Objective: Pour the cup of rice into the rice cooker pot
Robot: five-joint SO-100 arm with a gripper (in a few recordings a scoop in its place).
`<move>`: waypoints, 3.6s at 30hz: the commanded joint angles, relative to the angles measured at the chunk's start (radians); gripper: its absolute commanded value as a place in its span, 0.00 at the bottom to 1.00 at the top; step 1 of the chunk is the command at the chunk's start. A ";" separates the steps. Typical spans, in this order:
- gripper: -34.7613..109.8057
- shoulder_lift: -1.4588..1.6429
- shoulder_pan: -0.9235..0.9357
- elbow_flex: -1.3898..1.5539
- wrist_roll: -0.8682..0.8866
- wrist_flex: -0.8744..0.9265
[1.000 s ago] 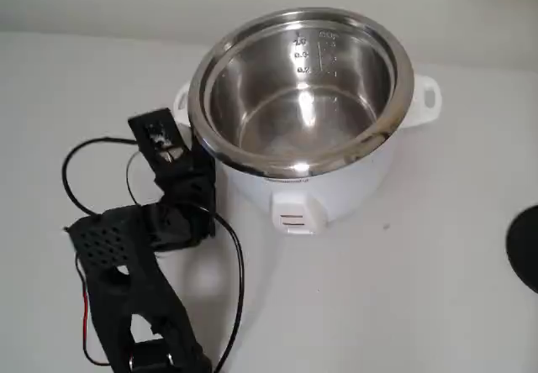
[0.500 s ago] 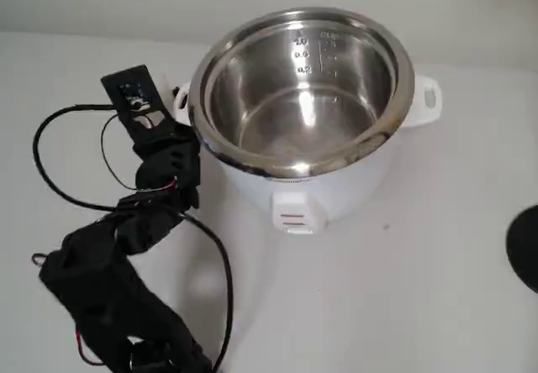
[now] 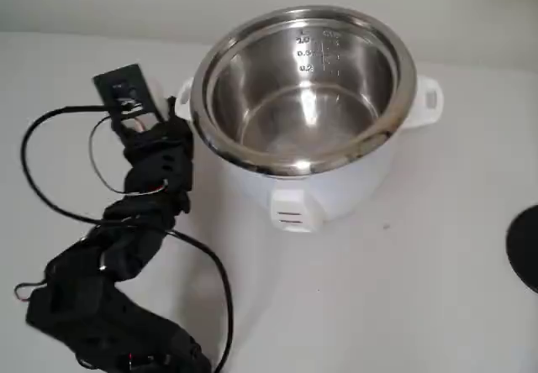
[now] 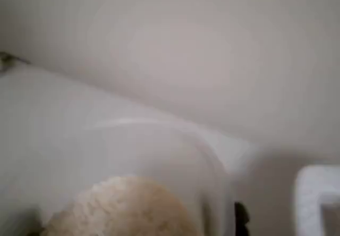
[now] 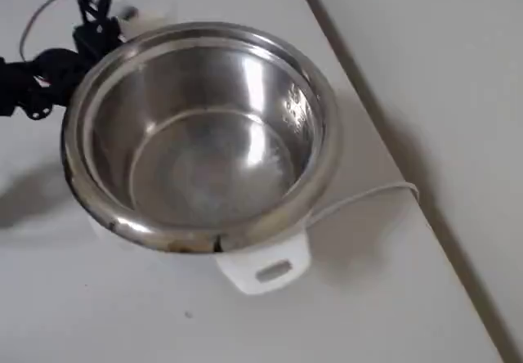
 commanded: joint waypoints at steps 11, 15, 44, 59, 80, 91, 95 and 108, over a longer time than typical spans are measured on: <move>0.41 0.225 -0.066 -0.040 0.043 0.020; 0.41 0.299 -0.037 -0.112 0.087 0.144; 0.41 0.295 0.420 -0.623 1.193 0.910; 0.41 0.302 0.480 -0.719 1.896 1.146; 0.24 0.299 0.434 -0.723 1.921 1.132; 0.24 0.305 0.330 -0.790 1.497 1.121; 0.24 0.319 0.239 -0.801 1.243 1.135; 0.24 0.341 0.083 -0.802 0.925 1.170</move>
